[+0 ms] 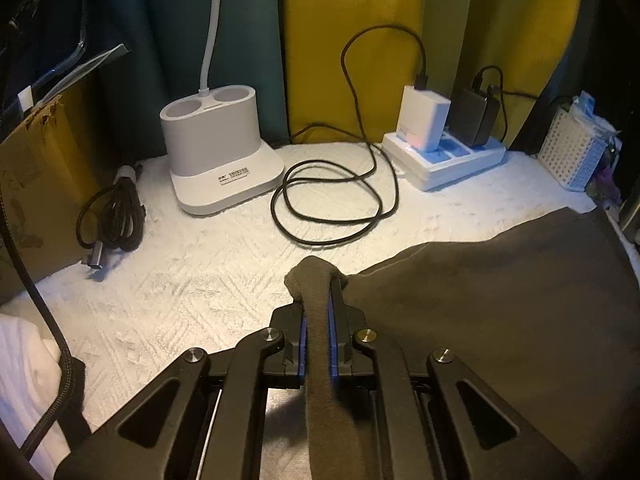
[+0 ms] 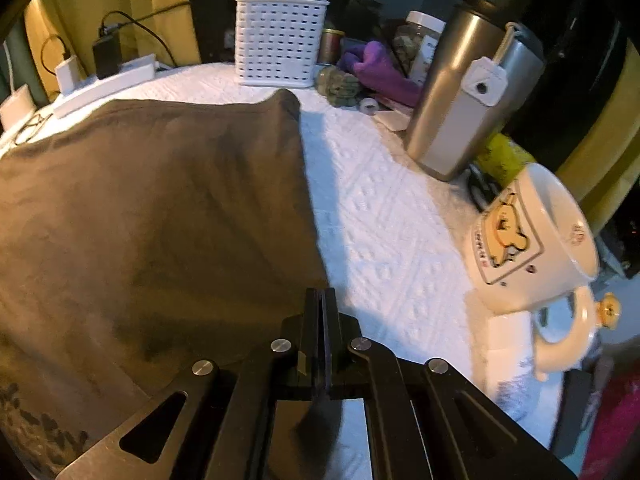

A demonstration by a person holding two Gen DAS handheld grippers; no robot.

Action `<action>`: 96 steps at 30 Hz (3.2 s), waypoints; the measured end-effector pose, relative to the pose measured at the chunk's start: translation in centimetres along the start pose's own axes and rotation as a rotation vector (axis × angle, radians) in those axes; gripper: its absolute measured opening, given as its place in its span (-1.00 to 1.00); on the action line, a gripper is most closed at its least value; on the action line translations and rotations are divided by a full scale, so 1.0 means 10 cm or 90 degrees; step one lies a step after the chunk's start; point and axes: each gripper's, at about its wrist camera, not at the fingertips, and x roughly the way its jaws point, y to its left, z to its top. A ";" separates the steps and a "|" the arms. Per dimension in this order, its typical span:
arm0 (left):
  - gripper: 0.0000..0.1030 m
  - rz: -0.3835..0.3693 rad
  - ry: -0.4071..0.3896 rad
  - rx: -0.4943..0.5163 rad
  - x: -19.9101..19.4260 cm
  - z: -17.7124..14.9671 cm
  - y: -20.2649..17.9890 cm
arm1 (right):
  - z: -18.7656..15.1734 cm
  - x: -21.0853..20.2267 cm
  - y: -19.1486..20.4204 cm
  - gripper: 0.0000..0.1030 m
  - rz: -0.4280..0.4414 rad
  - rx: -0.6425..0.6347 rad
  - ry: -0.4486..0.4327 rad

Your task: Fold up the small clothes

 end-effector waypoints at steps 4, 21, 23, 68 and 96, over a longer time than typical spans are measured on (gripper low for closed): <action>-0.85 0.007 0.002 0.005 -0.09 0.01 -0.04 | -0.10 0.03 -0.11 0.72 -0.060 0.022 -0.016; 0.16 -0.003 -0.087 -0.028 -0.91 -0.04 0.13 | -0.43 -0.43 -0.37 0.72 0.057 0.114 -0.035; 0.16 -0.018 -0.091 -0.024 -0.99 -0.10 0.08 | -0.54 -0.50 -0.37 0.72 0.067 0.125 -0.034; 0.16 -0.083 0.036 -0.044 -1.22 -1.32 -0.30 | -1.04 -0.65 0.22 0.88 0.236 0.198 -0.064; 0.16 -0.065 0.068 -0.060 -0.82 -1.01 -0.12 | -0.20 -0.19 0.69 0.11 0.220 0.141 -0.092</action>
